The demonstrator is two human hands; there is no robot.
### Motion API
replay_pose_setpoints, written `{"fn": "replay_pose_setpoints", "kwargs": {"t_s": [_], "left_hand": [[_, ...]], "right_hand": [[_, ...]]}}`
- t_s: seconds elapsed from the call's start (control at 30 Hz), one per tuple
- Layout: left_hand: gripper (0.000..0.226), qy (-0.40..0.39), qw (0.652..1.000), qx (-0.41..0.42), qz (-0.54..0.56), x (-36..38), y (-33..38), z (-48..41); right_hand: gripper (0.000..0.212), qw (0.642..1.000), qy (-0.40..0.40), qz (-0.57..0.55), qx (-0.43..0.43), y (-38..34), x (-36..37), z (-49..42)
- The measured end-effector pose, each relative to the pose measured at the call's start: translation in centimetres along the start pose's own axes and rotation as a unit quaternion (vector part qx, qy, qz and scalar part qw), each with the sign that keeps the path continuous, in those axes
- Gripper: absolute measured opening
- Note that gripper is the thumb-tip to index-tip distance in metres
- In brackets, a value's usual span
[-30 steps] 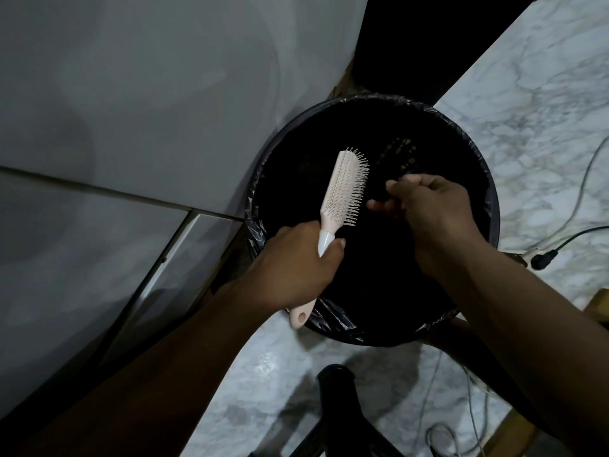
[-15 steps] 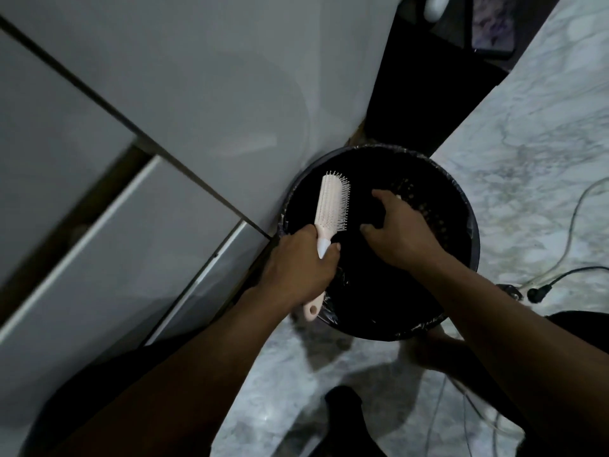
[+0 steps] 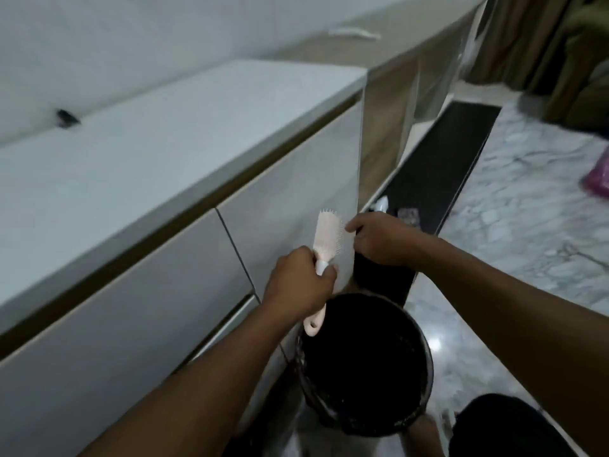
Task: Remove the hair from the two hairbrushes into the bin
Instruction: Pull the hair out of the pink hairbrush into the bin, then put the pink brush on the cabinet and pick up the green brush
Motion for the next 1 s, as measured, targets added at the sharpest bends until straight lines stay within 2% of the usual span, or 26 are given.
{"fn": "replay_pose_setpoints", "kwargs": {"t_s": [0.27, 0.47, 0.63, 0.8, 1.0], "left_hand": [[0.028, 0.096, 0.988, 0.12, -0.022, -10.3, 11.7, 4.5], [0.031, 0.17, 0.976, 0.128, -0.044, -18.0, 15.4, 7.6], [0.026, 0.234, 0.964, 0.095, -0.089, -24.5, 15.4, 9.2], [0.033, 0.286, 0.95, 0.027, -0.122, -31.1, 12.7, 10.0], [0.028, 0.317, 0.942, -0.077, -0.076, -36.9, 6.6, 10.6]], "right_hand": [[0.046, 0.993, 0.096, 0.011, -0.072, -6.9, -13.2, 8.5], [0.045, 0.984, 0.129, 0.029, -0.116, -12.5, -17.7, 11.9], [0.047, 0.978, 0.142, 0.038, -0.149, -17.8, -19.9, 12.8], [0.045, 0.968, 0.142, 0.067, -0.193, -24.4, -20.6, 12.0], [0.042, 0.956, 0.115, 0.09, -0.254, -32.6, -18.4, 9.9]]}}
Point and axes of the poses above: each hand's wrist, its own z-axis away from the middle knuckle, its own x-axis out of the palm, y = z × x, the point moved 2 cm from there along -z, towards the middle knuckle, and after that the axes turned 12 degrees about z, right-handed, at the moved point
